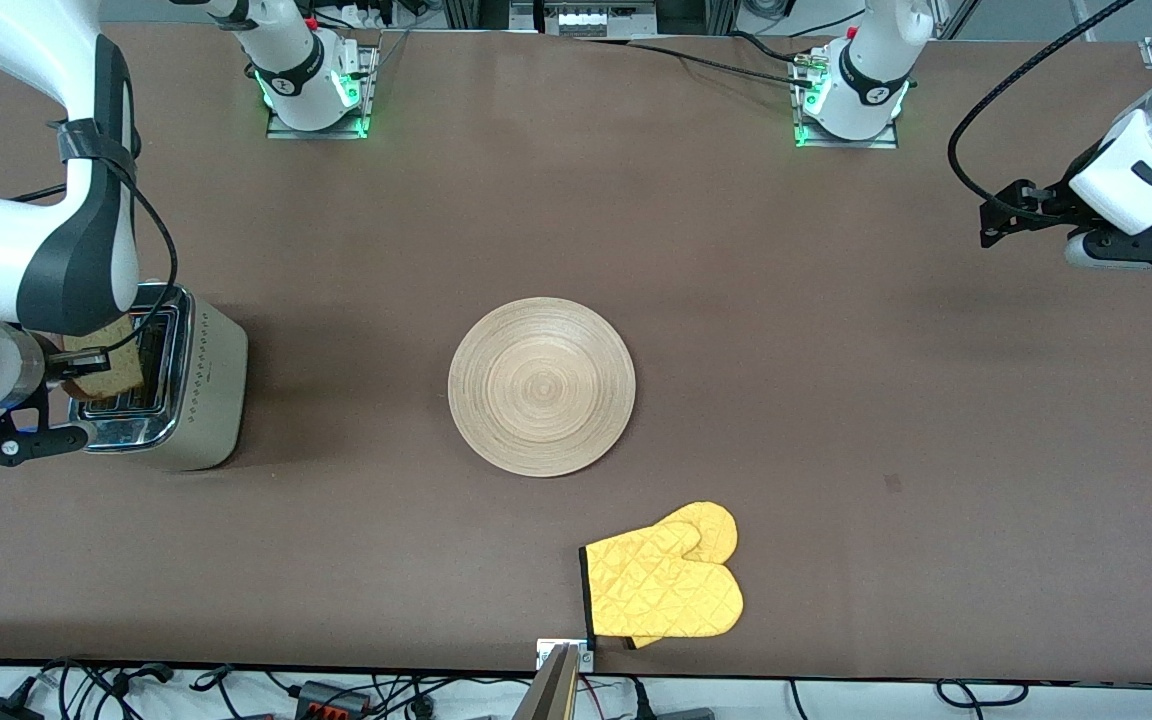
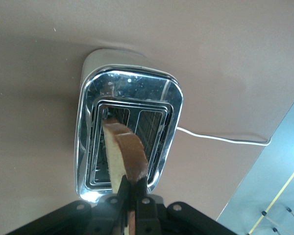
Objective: Move plate and put bread in toaster
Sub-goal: 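Lower the bread into the toaster slot with the right gripper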
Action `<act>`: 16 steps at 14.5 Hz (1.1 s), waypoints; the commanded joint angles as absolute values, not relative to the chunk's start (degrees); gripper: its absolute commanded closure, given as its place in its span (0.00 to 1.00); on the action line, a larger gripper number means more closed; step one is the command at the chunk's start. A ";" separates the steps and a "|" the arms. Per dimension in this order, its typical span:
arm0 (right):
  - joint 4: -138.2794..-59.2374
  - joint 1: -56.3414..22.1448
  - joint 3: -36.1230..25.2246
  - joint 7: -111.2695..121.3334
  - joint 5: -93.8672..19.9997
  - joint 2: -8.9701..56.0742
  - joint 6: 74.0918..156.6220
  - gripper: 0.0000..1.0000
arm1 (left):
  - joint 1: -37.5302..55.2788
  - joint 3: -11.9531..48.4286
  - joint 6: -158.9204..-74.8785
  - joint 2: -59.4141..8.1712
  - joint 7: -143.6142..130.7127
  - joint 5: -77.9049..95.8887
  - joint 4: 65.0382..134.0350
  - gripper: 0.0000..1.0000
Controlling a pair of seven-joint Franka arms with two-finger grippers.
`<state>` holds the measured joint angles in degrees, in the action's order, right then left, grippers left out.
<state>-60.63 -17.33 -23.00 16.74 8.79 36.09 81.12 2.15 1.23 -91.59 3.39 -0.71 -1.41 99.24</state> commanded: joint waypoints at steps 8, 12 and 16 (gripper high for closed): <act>-59.41 -16.26 -22.50 15.91 5.63 37.00 82.87 1.00 | 2.37 1.32 -90.53 2.99 -1.23 -1.85 97.91 0.00; -61.43 -15.82 -22.50 15.03 3.34 36.91 84.54 1.00 | 2.37 1.32 -90.53 2.90 -1.32 -1.85 97.91 0.00; -64.50 -16.26 -22.50 13.71 2.55 36.48 86.31 1.00 | 2.37 1.23 -90.62 2.90 -1.32 -1.85 97.91 0.00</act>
